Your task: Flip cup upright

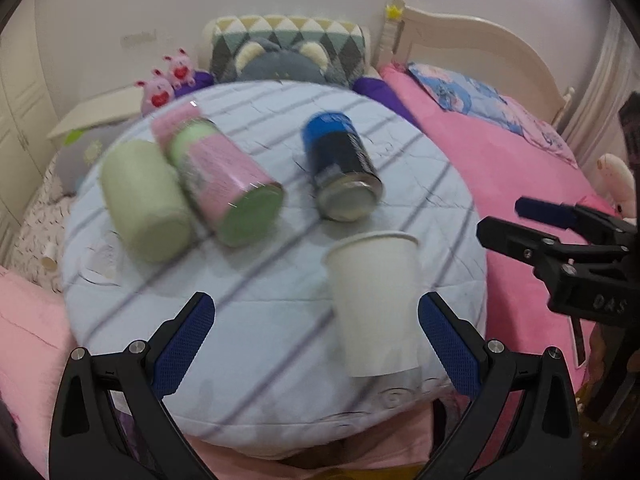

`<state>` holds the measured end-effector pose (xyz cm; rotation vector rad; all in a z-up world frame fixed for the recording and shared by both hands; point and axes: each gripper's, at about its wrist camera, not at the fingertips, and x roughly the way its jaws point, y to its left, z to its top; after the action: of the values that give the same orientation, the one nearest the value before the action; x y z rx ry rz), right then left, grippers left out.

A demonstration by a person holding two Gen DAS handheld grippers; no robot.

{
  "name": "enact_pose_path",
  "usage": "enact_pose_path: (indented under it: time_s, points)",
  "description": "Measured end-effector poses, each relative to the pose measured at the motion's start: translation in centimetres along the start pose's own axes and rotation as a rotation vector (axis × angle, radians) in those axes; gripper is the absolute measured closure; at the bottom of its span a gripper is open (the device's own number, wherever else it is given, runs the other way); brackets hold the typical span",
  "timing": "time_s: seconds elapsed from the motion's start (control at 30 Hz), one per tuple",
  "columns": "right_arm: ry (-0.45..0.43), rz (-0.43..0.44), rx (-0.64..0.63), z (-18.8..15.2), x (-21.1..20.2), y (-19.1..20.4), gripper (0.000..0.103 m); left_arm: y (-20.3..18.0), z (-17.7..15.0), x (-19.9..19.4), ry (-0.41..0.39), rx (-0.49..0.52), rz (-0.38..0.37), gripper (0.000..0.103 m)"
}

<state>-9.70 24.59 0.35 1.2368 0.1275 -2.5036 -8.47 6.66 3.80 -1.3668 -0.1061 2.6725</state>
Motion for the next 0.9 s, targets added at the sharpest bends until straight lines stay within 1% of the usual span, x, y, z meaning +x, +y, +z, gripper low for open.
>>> enact_pose_path:
  time_s: [0.1, 0.2, 0.27, 0.33, 0.5, 0.63, 0.7, 0.73, 0.77, 0.8, 0.83, 0.9]
  points:
    - [-0.019, 0.012, -0.025, -0.3, 0.0, -1.2, 0.024, -1.3, -0.2, 1.3, 0.033, -0.009, 0.022, 0.000]
    - [-0.019, 0.018, -0.035, -0.7, 0.5, -2.5, 0.024, -2.1, -0.2, 2.2, 0.060, -0.037, 0.003, 0.000]
    - [-0.010, 0.030, -0.024, -1.0, 1.0, -3.4, 0.029, -2.6, -0.2, 2.9, 0.073, -0.040, 0.017, 0.000]
    - [0.008, 0.054, -0.010, -1.2, 1.7, -4.3, 0.029, -3.0, -0.1, 3.8, 0.092, -0.044, 0.038, 0.000]
    - [0.035, 0.084, -0.003, -1.7, 3.3, -5.4, 0.029, -3.0, 0.5, 5.6, 0.137, -0.086, 0.026, 0.000]
    - [0.058, 0.117, -0.001, -1.8, 4.4, -5.8, 0.029, -2.8, 0.9, 6.3, 0.139, -0.103, 0.032, 0.000]
    - [0.063, 0.124, 0.005, -1.9, 4.8, -6.0, 0.029, -2.5, 1.1, 6.5, 0.136, -0.127, 0.024, 0.001]
    - [0.068, 0.129, 0.008, -1.9, 5.1, -6.2, 0.029, -2.3, 1.2, 6.7, 0.138, -0.135, 0.018, 0.003]
    - [0.073, 0.134, 0.012, -1.9, 5.3, -6.3, 0.029, -2.1, 1.2, 6.8, 0.141, -0.137, 0.018, 0.016]
    - [0.077, 0.136, 0.014, -1.8, 5.5, -6.4, 0.029, -2.1, 1.3, 7.0, 0.154, -0.138, 0.021, 0.032]
    - [0.080, 0.139, 0.020, -1.8, 5.8, -6.5, 0.029, -2.0, 1.3, 7.4, 0.167, -0.138, 0.021, 0.033]
    - [0.084, 0.150, 0.028, -1.8, 6.0, -6.6, 0.029, -2.2, 1.2, 7.5, 0.155, -0.122, 0.025, 0.034]
